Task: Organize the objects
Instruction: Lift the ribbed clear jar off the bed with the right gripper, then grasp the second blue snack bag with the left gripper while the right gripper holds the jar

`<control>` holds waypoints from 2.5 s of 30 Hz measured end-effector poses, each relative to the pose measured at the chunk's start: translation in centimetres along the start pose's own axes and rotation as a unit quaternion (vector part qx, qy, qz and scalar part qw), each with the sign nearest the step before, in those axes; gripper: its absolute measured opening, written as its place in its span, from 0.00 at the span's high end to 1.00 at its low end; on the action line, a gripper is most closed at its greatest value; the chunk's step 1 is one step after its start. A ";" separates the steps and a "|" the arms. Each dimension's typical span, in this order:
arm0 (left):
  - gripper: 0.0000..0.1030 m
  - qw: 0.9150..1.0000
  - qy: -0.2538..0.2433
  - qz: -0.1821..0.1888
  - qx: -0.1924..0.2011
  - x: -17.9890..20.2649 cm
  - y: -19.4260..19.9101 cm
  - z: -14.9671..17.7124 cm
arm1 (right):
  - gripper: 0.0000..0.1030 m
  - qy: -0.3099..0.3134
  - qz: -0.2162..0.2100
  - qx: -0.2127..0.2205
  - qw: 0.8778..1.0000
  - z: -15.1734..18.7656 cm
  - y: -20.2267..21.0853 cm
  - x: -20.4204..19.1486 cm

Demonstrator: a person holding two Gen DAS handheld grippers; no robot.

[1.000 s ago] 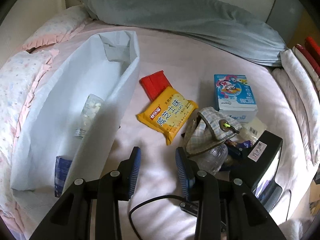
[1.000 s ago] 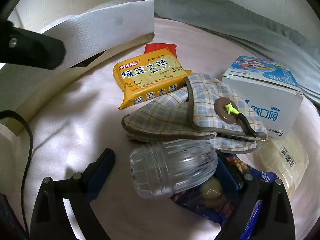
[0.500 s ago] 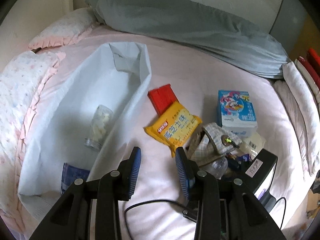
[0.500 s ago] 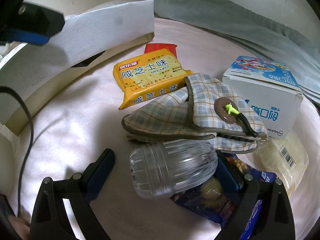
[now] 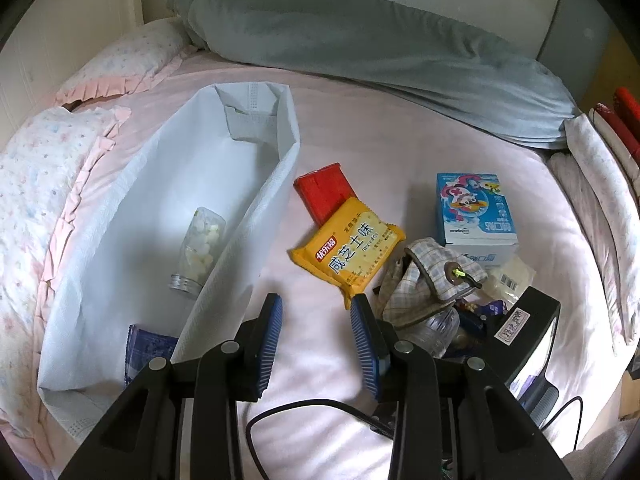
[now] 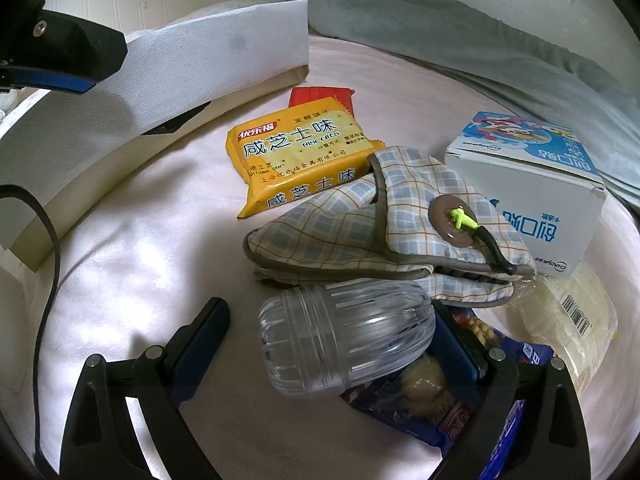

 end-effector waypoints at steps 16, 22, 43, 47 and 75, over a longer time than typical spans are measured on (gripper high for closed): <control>0.67 1.000 0.007 -0.010 -0.004 -0.4 -0.5 -0.3 | 0.07 -0.001 0.002 0.000 1.000 -0.1 -0.2 -0.2; 0.67 1.000 -0.003 -0.015 -0.010 0.5 -1.1 -0.1 | 0.07 -0.002 0.003 0.000 1.000 -0.1 -0.2 -0.3; 0.67 0.998 0.041 0.009 0.040 -1.1 1.7 -0.9 | 0.33 -0.105 -0.061 0.068 0.990 -4.2 9.3 2.9; 0.67 0.999 0.030 0.009 0.044 -0.3 1.7 -0.9 | 0.33 -0.143 -0.046 0.112 0.982 -7.9 12.9 4.7; 0.53 0.974 -0.067 0.193 -0.100 15.1 -8.2 4.1 | 0.33 -0.444 -0.075 0.132 0.883 -1.0 18.0 14.7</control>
Point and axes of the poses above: each gripper's, at about its wrist camera, not at the fingertips, and y roughly against the way its jaws point, x to its right, z to its underside, the point moved 1 cm from there along -y, roughly the way its jaws point, and after that the axes turned 9 degrees about -z, right-handed, at the moved point
